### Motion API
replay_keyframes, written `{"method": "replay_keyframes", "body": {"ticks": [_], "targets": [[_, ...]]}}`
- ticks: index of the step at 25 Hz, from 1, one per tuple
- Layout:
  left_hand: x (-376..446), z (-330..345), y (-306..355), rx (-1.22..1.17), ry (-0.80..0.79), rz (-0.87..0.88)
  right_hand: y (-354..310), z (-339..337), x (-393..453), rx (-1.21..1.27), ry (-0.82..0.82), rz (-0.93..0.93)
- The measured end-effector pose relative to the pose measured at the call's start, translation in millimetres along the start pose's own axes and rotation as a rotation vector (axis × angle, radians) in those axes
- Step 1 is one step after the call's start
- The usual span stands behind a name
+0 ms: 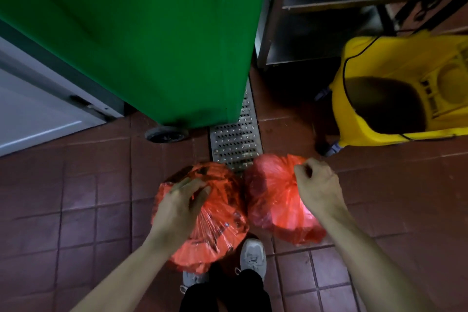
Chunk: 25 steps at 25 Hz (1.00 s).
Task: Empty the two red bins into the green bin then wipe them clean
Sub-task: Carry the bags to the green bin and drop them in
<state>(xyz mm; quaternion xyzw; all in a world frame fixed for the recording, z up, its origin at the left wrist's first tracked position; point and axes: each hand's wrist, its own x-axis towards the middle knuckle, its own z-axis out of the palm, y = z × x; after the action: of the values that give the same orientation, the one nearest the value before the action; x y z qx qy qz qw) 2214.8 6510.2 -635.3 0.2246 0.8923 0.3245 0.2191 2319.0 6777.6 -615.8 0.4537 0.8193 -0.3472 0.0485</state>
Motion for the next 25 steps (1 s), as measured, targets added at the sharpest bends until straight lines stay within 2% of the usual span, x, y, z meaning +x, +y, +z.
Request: {"method": "replay_keyframes", "body": {"ticks": [9,18,25], "targets": [[-54.0,-125.6,137.3,-0.118,0.066,-0.088,-77.8,-141.4,-83.3,0.262,0.069,-0.028],[-80.3,-233.5,274.0,-0.216,0.223,-0.029,-168.1,-282.1,-118.7,0.449,0.15,-0.184],[-90.1,-341.7,358.1,-0.263,0.349,0.098,-253.6,-384.3,-143.1,0.574,0.261,-0.324]]}}
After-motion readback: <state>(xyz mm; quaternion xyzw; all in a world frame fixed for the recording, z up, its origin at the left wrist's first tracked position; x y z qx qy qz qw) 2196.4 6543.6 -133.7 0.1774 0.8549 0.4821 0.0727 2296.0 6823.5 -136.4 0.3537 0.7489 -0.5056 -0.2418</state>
